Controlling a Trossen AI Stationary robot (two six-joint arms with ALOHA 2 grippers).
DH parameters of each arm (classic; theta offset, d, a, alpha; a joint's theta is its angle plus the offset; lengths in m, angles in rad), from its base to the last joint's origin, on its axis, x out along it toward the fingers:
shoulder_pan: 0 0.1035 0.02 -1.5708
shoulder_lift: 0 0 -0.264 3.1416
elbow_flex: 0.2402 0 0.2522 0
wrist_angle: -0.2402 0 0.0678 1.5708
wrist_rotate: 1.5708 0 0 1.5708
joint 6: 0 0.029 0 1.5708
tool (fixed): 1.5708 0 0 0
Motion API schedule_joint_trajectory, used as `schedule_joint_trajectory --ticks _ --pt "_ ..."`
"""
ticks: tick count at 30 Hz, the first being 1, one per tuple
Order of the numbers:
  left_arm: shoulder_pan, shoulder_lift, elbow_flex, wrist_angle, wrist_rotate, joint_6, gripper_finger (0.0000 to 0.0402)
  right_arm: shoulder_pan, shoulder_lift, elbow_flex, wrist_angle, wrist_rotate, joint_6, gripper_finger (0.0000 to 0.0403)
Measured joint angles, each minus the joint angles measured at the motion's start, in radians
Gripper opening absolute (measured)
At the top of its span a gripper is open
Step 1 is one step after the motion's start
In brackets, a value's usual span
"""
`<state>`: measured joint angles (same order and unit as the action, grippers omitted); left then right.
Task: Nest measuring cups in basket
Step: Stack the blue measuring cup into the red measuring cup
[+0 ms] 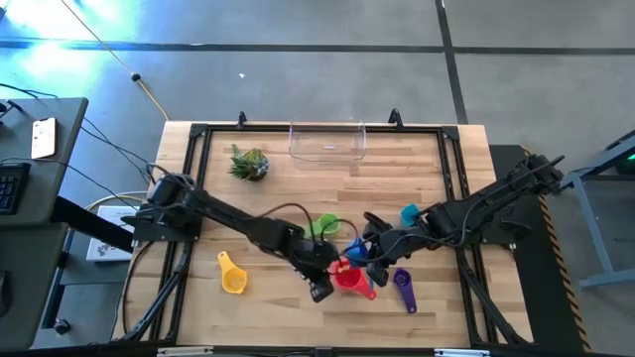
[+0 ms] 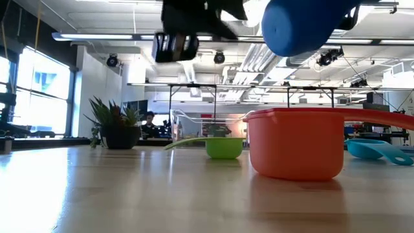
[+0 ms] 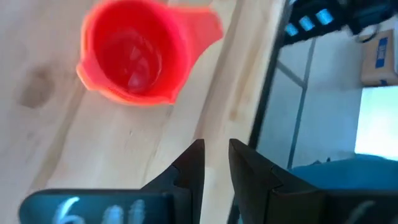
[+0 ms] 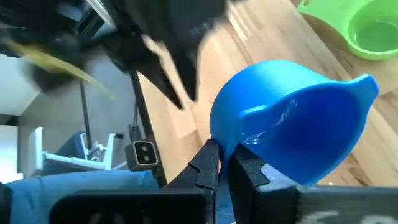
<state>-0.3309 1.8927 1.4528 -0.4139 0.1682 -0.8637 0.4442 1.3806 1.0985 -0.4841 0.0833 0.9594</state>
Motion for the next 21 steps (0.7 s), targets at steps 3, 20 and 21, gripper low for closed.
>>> schedule_joint_trajectory --ticks 3,20,21 --pt "0.000 -0.072 0.000 -0.053 -0.042 0.015 0.0062 0.000 0.000 0.000 0.014 0.013 -0.042 0.0007" --pt "0.004 -0.441 0.000 -0.121 -0.207 0.053 0.0062 -0.032 0.009 0.158 0.094 0.085 -0.587 0.0007" --pt "0.003 -0.454 0.000 -0.124 -0.217 0.055 0.0062 -0.033 0.019 0.193 0.063 0.092 -0.607 0.0007"
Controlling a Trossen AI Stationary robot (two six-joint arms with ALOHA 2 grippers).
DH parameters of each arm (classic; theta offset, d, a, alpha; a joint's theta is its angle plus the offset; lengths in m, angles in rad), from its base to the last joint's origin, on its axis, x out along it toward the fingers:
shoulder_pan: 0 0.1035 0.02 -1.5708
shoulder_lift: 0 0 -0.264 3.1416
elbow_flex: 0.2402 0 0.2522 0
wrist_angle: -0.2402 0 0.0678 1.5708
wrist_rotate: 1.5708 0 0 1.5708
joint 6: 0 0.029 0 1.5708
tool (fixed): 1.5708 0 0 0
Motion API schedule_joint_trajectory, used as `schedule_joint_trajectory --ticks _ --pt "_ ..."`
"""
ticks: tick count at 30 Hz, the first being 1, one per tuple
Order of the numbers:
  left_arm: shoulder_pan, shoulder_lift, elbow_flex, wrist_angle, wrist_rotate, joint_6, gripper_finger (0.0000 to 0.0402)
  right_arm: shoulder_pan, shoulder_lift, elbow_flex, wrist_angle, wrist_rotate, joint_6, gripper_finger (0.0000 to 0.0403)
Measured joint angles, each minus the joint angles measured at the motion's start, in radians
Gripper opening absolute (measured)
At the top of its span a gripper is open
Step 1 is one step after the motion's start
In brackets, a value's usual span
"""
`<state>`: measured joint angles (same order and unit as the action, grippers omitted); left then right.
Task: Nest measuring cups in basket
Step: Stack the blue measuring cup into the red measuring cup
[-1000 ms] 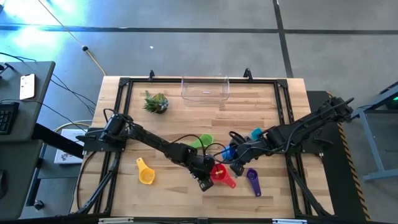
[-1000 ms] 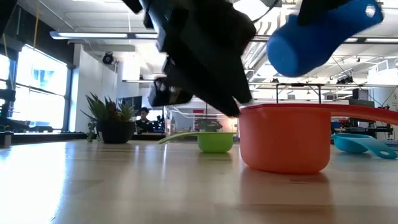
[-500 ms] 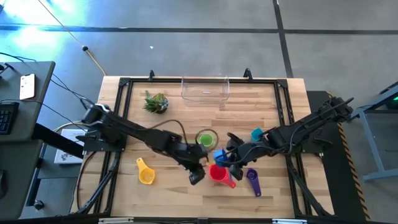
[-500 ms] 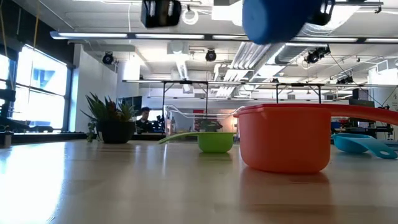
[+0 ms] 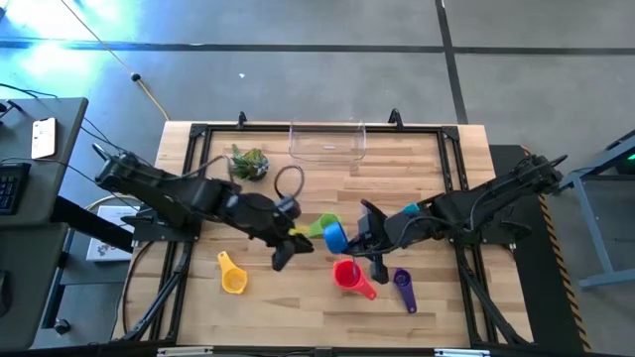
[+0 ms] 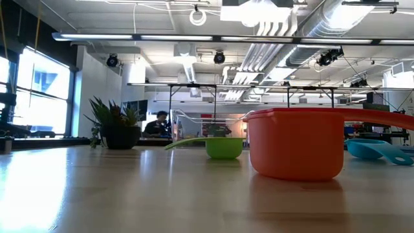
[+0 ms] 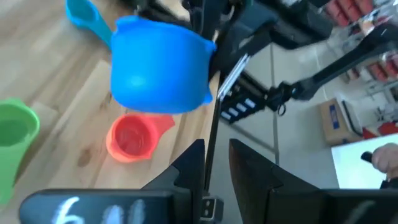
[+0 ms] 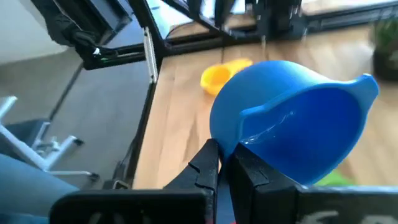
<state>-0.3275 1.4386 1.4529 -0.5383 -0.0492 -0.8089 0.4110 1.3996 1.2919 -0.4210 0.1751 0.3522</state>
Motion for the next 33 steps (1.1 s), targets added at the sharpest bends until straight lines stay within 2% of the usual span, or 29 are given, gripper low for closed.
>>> schedule_joint_trajectory --ticks 6,11,21,33 --pt "0.000 -0.044 0.001 -0.009 -0.051 0.002 0.0062 -0.006 0.132 0.228 -0.345 0.027 0.031 0.0006" --pt "0.000 -0.045 0.000 -0.079 -0.065 0.002 0.0062 0.005 0.256 0.339 -0.500 0.013 0.117 0.0006" --pt "0.000 -0.038 0.000 -0.208 -0.096 -0.001 0.0062 0.043 0.428 0.356 -0.546 -0.098 0.190 0.0006" --pt "0.000 -0.038 0.000 -0.246 -0.118 -0.001 0.0062 0.062 0.530 0.356 -0.582 -0.135 0.216 0.0006"
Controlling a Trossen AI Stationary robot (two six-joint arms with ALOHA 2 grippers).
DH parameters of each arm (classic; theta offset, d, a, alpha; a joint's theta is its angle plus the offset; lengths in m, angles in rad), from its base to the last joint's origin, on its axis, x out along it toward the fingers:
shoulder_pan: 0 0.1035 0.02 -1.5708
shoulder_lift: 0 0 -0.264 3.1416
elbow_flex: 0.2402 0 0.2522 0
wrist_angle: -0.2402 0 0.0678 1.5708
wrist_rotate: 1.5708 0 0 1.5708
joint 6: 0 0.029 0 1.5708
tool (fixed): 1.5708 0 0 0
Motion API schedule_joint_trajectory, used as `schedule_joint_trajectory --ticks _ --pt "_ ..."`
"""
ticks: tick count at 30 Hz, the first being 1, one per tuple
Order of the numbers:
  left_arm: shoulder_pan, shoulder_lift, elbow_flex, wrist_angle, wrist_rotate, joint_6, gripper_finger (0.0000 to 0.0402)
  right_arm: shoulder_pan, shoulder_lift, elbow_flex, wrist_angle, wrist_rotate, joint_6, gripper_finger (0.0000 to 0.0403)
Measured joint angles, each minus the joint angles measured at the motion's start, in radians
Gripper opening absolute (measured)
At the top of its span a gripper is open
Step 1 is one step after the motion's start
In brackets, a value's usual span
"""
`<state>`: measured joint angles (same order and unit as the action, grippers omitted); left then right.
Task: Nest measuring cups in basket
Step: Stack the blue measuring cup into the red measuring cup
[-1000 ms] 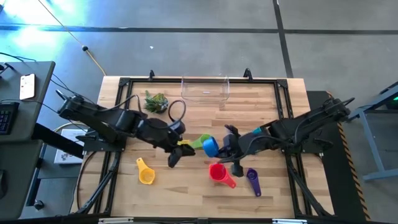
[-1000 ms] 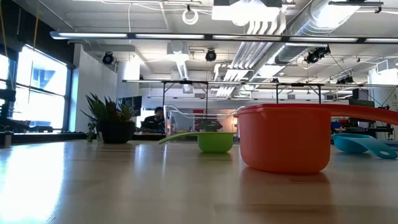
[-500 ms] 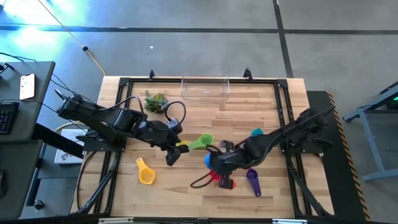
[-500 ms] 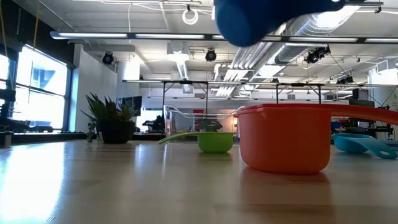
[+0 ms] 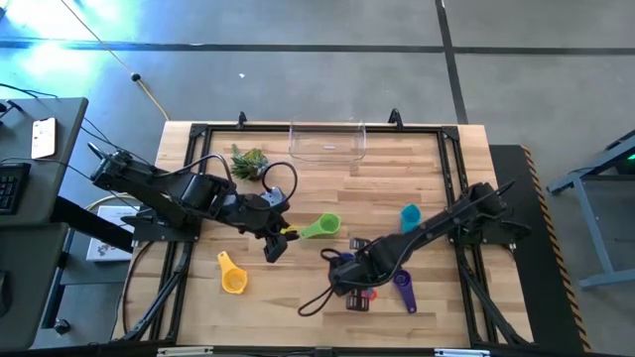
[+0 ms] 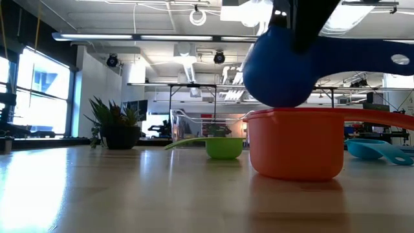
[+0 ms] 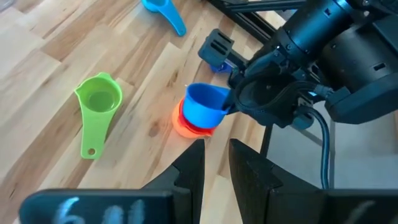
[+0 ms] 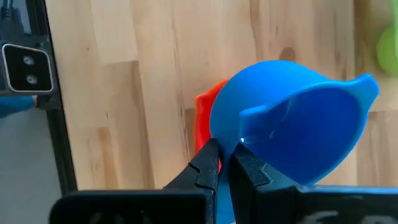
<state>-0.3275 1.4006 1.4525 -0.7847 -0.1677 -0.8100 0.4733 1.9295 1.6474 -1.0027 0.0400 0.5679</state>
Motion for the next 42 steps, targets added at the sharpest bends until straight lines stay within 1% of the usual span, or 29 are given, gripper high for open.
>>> schedule_joint_trajectory --ticks 17,23,28,35,42 --pt "0.000 0.000 0.000 -0.006 0.000 0.000 0.0062 0.012 0.021 0.000 -0.003 -0.026 -0.026 0.0006" --pt "0.000 0.000 0.000 -0.009 0.000 0.001 0.0062 0.012 0.043 0.000 -0.012 -0.064 -0.051 0.0006" --pt "0.000 0.000 0.000 -0.016 0.000 0.001 0.0062 0.012 0.042 0.000 -0.024 -0.048 -0.054 0.0008" --pt "0.000 0.000 0.000 -0.017 0.000 0.001 0.0062 0.012 0.049 0.000 -0.040 -0.047 -0.079 0.0022" --pt "0.000 0.000 0.000 -0.024 0.000 0.001 0.0062 0.011 0.055 -0.001 -0.039 -0.048 -0.101 0.0049"
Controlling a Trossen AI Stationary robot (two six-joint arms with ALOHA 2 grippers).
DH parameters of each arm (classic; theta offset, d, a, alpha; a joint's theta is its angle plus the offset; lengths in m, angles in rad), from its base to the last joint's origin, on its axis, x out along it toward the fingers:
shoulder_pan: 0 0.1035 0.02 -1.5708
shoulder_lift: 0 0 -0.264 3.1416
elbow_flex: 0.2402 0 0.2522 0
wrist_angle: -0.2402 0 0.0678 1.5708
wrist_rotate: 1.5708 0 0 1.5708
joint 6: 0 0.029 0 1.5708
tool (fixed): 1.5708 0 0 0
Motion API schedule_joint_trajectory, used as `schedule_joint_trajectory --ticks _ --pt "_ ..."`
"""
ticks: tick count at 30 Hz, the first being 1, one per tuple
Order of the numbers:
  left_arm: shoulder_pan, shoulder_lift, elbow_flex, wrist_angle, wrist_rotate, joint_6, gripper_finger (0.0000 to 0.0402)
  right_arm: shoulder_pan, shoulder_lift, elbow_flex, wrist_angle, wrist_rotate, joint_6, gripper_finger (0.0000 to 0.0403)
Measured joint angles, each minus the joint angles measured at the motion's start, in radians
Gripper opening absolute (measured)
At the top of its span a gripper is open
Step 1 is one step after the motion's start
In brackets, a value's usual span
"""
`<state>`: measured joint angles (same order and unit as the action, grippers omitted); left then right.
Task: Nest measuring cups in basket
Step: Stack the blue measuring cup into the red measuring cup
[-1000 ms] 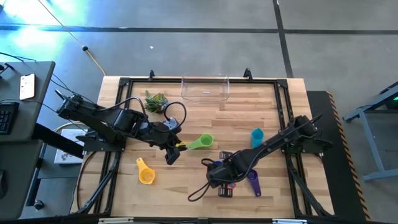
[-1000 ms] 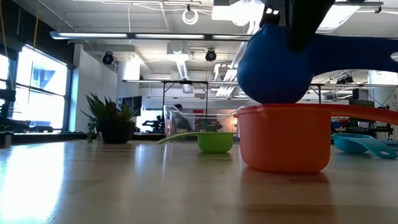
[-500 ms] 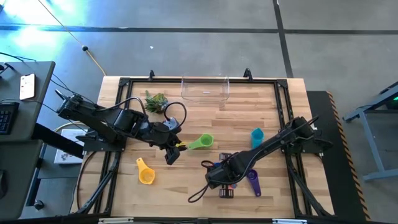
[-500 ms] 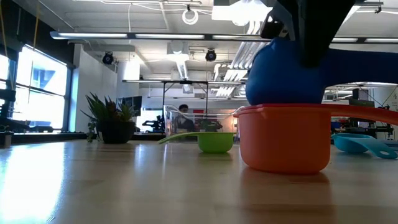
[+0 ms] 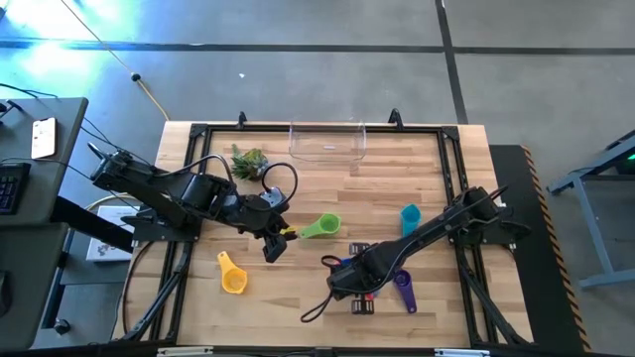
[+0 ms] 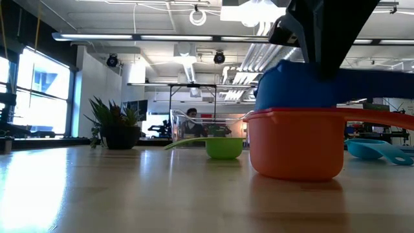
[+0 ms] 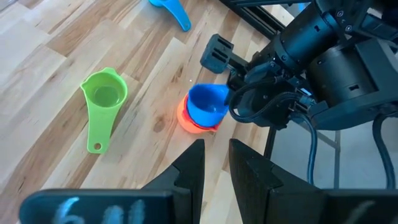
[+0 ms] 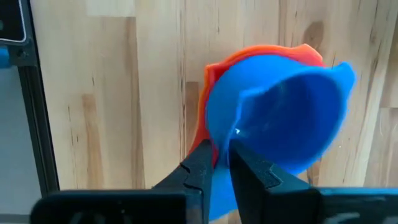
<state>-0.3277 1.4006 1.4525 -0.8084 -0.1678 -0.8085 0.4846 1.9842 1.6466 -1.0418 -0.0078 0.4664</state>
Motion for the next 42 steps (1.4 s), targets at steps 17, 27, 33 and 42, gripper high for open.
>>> schedule_joint_trajectory --ticks 17,27,33,42 --pt "0.000 0.000 0.000 -0.004 0.000 -0.001 0.0062 0.000 0.000 0.075 -0.132 0.101 0.155 0.0081" --pt "-0.001 0.000 0.000 -0.009 0.001 0.000 0.0062 -0.022 -0.002 0.010 -0.297 0.128 0.237 0.0081" --pt "-0.002 0.000 0.000 -0.046 0.001 -0.001 0.0062 -0.027 -0.005 -0.131 -0.215 0.076 0.278 0.0081" --pt "-0.007 0.000 0.000 -0.063 0.001 -0.009 0.0062 -0.026 -0.012 -0.195 -0.117 -0.016 0.285 0.0081"
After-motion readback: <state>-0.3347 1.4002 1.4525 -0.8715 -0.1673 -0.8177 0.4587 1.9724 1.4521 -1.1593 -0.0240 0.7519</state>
